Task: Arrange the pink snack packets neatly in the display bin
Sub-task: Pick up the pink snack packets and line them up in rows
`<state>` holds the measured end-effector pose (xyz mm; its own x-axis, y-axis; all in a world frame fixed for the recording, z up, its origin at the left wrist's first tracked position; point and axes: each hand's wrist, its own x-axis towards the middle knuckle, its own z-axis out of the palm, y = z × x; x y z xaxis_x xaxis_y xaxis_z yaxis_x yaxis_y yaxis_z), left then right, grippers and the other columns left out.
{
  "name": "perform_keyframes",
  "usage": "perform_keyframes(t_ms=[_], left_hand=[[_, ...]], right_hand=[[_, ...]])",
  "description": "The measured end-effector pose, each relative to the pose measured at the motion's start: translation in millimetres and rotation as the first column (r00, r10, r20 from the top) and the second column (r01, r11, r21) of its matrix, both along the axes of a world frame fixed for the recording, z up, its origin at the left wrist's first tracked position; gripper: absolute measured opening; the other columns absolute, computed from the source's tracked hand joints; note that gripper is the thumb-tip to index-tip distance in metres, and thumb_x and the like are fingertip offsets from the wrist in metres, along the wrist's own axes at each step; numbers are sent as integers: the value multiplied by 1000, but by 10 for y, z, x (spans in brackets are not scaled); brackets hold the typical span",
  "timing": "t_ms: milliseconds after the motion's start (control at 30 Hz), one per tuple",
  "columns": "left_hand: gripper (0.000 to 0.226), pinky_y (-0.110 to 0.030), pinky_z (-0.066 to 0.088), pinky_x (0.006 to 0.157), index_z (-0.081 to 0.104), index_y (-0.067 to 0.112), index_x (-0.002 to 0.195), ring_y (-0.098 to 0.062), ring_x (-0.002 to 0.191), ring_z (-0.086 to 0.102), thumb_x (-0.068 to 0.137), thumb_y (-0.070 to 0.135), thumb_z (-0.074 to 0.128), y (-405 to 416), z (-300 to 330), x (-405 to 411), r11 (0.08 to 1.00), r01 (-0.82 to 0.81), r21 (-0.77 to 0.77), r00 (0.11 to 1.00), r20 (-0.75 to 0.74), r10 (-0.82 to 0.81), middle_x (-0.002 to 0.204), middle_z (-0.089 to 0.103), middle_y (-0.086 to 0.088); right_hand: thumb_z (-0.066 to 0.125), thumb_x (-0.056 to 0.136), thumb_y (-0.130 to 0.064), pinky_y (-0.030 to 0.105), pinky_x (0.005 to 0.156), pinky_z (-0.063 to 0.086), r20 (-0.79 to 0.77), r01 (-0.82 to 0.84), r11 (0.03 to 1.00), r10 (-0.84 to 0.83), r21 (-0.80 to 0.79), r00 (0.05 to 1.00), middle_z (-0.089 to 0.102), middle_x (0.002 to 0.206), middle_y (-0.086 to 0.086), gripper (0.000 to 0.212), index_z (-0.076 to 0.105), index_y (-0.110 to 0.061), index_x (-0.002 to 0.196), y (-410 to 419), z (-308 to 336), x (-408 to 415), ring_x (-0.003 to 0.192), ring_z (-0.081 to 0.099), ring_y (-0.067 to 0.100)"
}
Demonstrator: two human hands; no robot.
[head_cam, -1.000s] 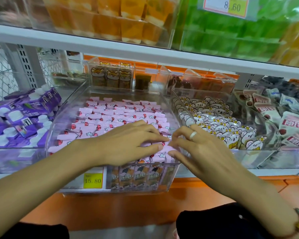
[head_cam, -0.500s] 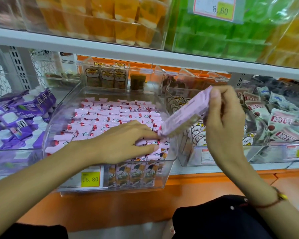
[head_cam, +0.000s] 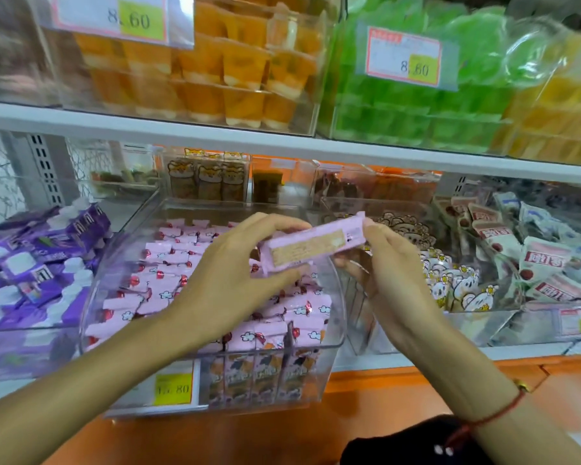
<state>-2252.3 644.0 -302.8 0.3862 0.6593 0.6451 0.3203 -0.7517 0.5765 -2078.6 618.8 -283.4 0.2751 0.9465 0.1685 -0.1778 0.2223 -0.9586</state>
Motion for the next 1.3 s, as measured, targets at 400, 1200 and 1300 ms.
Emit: perform_keyframes(t_ms=[400, 1200, 1300], left_hand=[[61, -18, 44, 49, 65, 34, 107, -2, 69, 68, 56, 66, 71, 75, 178, -50, 634, 152, -758, 948, 292, 122, 95, 75, 3], [25, -15, 39, 71, 64, 43, 103, 16, 89, 47, 82, 55, 61, 37, -131, -91, 986, 53, -159, 830, -542, -132, 86, 51, 42], [14, -6, 37, 67, 61, 49, 92, 17, 86, 52, 79, 52, 66, 41, -106, -113, 977, 36, -211, 843, -519, -143, 88, 60, 33]], right_hand=[[63, 84, -33, 24, 105, 27, 827, -116, 859, -430, 498, 363, 45, 133, -5, 58, 44, -22, 137, -90, -59, 53, 127, 36, 11], [66, 78, -42, 35, 61, 57, 686, -52, 939, -209, 339, 697, 52, 92, -49, 63, 29, -39, 128, -221, -164, 66, 65, 68, 4], [65, 74, -50, 33, 61, 53, 746, -56, 951, -202, 304, 634, 50, 105, -38, 54, 31, -48, 116, -243, -185, 105, 67, 66, 4]])
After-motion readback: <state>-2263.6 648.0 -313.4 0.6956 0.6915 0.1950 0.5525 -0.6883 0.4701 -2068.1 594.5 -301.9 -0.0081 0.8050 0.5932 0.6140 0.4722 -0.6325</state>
